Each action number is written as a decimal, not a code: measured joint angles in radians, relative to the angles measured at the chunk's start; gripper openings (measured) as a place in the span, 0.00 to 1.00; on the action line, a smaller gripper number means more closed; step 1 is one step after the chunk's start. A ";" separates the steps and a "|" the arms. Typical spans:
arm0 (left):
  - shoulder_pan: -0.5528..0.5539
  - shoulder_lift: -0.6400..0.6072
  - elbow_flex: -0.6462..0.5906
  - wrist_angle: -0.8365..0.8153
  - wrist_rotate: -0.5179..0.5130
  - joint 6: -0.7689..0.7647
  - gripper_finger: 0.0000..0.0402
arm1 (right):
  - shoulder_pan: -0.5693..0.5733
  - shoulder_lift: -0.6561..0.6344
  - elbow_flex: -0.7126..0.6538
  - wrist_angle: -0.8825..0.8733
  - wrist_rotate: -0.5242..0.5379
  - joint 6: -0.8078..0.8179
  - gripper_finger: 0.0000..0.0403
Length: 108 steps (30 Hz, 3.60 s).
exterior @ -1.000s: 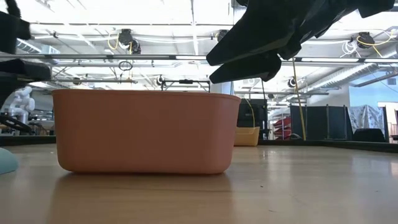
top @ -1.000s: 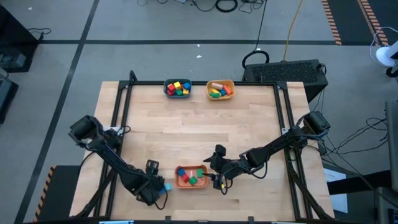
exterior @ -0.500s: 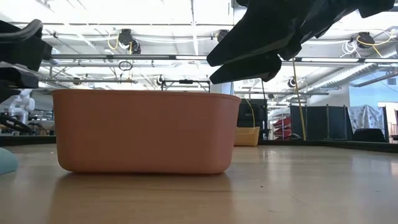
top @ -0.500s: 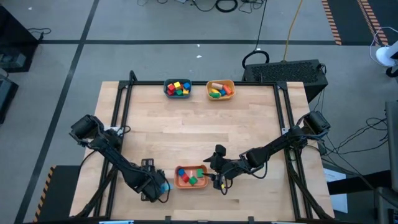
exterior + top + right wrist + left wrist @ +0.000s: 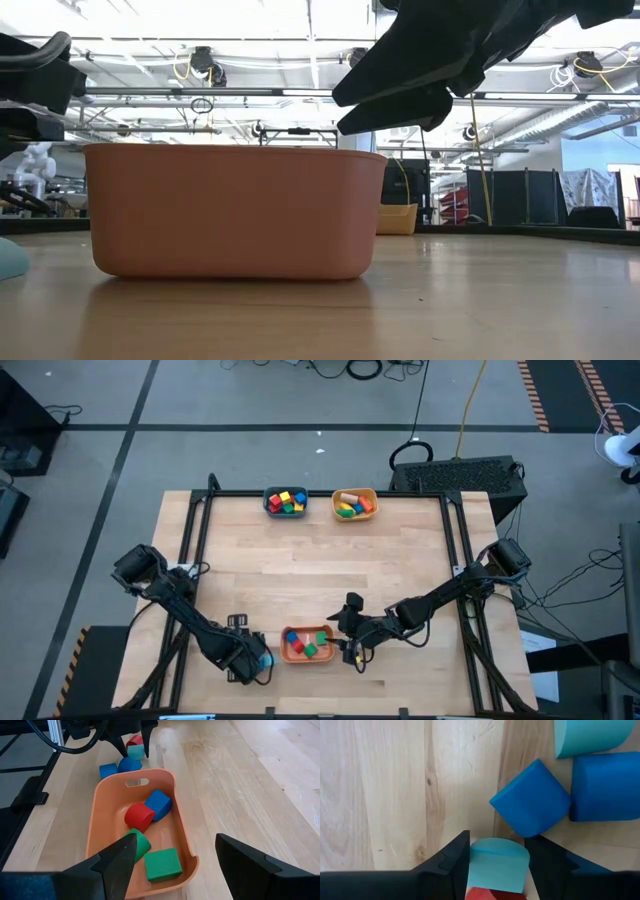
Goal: Sort blocks by size
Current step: Put the light blue half circle block into the orange bin, then put the red half circle block into the orange bin
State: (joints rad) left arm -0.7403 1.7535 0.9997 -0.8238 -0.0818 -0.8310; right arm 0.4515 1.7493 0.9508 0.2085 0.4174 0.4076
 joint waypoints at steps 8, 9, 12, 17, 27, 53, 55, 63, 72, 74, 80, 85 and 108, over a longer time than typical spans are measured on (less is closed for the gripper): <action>0.001 0.000 0.000 -0.004 0.000 0.025 0.42 | 0.000 0.000 0.000 0.000 0.000 0.000 0.64; 0.002 0.000 0.000 -0.004 0.000 0.025 0.42 | 0.000 0.000 0.000 0.000 0.000 0.000 0.64; 0.010 -0.001 0.000 -0.008 0.002 0.027 0.42 | 0.000 0.000 0.000 0.000 0.000 0.000 0.64; 0.037 -0.001 0.047 -0.110 -0.016 0.057 0.42 | 0.000 0.000 0.000 0.000 0.000 0.000 0.64; 0.106 -0.063 0.191 -0.195 -0.185 0.167 0.42 | 0.007 -0.060 0.000 -0.101 0.053 0.000 0.64; 0.311 0.087 0.287 0.422 -0.122 0.558 0.42 | 0.142 -0.245 0.000 -0.737 0.448 0.470 0.64; 0.310 0.111 0.287 0.444 -0.103 0.552 0.42 | 0.142 -0.242 0.000 -0.736 0.448 0.471 0.64; 0.308 0.177 0.287 0.449 -0.078 0.527 0.47 | 0.142 -0.242 0.000 -0.734 0.447 0.472 0.64; 0.308 0.188 0.287 0.449 -0.078 0.525 0.51 | 0.142 -0.241 0.000 -0.726 0.447 0.472 0.64; 0.308 0.183 0.287 0.447 -0.069 0.526 0.51 | 0.142 -0.242 0.000 -0.719 0.447 0.472 0.64; 0.309 0.126 0.316 0.314 -0.059 0.497 0.51 | 0.142 -0.241 0.000 -0.709 0.447 0.472 0.64; 0.291 0.026 0.349 0.119 -0.082 0.418 0.51 | 0.142 -0.241 0.000 -0.706 0.446 0.471 0.64; -0.136 -0.112 0.167 -0.339 -0.137 -0.906 0.51 | 0.143 -0.241 0.000 -0.689 0.439 0.471 0.64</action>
State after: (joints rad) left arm -0.8759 1.6413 1.1665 -1.1627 -0.2186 -1.7369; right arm 0.5945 1.5082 0.9508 -0.4802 0.8568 0.8787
